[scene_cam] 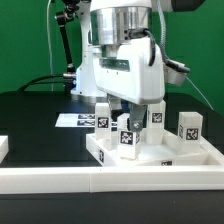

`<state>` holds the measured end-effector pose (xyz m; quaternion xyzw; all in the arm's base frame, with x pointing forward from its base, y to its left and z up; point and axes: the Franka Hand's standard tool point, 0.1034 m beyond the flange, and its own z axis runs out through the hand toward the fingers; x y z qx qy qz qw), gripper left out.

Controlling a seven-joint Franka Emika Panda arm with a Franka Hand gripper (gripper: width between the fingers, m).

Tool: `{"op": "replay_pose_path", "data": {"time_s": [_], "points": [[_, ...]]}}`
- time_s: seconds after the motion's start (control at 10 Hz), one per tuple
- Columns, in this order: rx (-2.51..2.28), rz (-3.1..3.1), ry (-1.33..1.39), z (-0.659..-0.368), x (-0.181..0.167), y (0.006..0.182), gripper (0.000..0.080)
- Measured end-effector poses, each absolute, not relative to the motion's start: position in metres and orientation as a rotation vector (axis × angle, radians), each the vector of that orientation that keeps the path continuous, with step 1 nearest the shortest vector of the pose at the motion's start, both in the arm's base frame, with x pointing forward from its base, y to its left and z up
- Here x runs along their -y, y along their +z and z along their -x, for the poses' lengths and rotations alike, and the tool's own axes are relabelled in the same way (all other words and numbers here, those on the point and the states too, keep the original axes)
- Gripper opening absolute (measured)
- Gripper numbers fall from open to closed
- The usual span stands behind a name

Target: Assemble square table

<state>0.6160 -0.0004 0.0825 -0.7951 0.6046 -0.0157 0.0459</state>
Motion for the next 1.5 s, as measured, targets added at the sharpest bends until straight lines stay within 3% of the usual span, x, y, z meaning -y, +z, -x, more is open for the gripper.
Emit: {"op": "replay_pose_path", "data": {"time_s": [1.2,1.3,1.4,1.5], "points": [[-0.745,2.994,-0.103,-0.616,-0.009,0.08,0.0622],[-0.753,2.992,-0.103,-0.616,-0.009,0.08,0.0449],[-0.753,2.992,-0.103,-0.616,-0.009,0.08,0.0449],[-0.756,2.992,-0.102,-0.616,-0.007,0.08,0.0288]]}}
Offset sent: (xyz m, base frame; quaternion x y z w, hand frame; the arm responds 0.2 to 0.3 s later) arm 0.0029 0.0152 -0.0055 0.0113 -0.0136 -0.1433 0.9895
